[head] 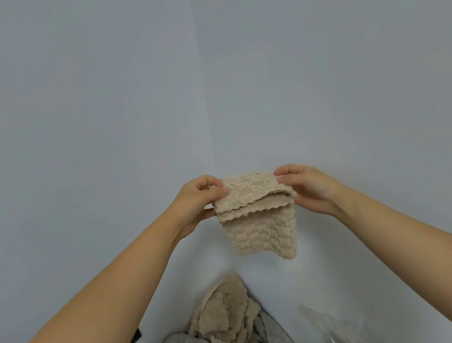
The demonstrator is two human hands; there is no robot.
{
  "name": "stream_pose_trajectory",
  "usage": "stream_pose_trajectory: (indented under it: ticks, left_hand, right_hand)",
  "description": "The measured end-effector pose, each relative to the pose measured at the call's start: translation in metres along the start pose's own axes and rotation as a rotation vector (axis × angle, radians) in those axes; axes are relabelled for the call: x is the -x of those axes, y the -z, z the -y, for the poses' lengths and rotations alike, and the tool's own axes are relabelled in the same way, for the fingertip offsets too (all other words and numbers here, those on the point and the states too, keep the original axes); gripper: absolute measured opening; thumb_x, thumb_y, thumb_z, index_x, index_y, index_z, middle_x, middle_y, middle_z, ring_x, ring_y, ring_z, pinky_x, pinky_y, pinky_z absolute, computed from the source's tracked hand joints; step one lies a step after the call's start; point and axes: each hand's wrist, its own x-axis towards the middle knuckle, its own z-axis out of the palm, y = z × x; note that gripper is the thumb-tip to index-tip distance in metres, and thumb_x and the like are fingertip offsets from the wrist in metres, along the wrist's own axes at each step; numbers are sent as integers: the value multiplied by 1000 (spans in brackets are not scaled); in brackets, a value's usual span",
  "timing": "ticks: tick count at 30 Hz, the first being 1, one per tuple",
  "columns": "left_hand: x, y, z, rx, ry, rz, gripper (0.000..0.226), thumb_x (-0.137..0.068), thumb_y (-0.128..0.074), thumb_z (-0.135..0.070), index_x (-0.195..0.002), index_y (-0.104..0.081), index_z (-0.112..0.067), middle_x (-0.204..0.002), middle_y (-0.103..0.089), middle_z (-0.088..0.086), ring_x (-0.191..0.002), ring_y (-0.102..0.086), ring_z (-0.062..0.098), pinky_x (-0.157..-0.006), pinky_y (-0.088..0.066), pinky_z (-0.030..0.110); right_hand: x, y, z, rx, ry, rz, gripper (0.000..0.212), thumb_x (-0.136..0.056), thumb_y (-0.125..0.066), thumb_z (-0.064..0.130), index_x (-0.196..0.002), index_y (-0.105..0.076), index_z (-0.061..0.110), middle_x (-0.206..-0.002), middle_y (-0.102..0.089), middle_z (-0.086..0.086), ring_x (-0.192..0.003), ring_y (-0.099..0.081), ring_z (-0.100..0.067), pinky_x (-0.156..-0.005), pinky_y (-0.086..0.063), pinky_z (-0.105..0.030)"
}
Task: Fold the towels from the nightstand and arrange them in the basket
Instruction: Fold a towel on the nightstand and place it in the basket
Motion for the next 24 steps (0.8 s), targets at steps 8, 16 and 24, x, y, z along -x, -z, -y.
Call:
stream_pose_trajectory:
  ticks: [8, 16, 24]
  left_hand:
    - [3, -3, 2, 163, 147, 129, 24, -87, -60, -6, -110, -62, -2, -117, -65, 11, -108, -60, 23, -98, -49, 33]
    - [7, -7, 8, -184, -133, 17, 31, -91, -58, -1, -119, -57, -13, -116, -67, 4, -105, -65, 18, -92, -53, 34]
    - [8, -12, 8, -31, -134, -48, 27, -92, -60, -14, -119, -57, -15, -112, -69, 10, -99, -67, 21, -84, -53, 35]
  right_hand:
    - [-4, -9, 2, 110, 102, -126, 39, -81, -54, -21, -118, -57, -9, -88, -71, -10, -74, -70, -17, -64, -57, -23]
    - [-2, 0, 6, 502, 261, -179, 41, -81, -66, -9, -117, -62, 10, -92, -60, -15, -88, -59, -16, -69, -51, -17]
    - [5, 1, -12, 339, -55, 114, 14, -80, -65, 15, -92, -67, 9, -91, -71, -2, -91, -64, -18, -83, -49, -29]
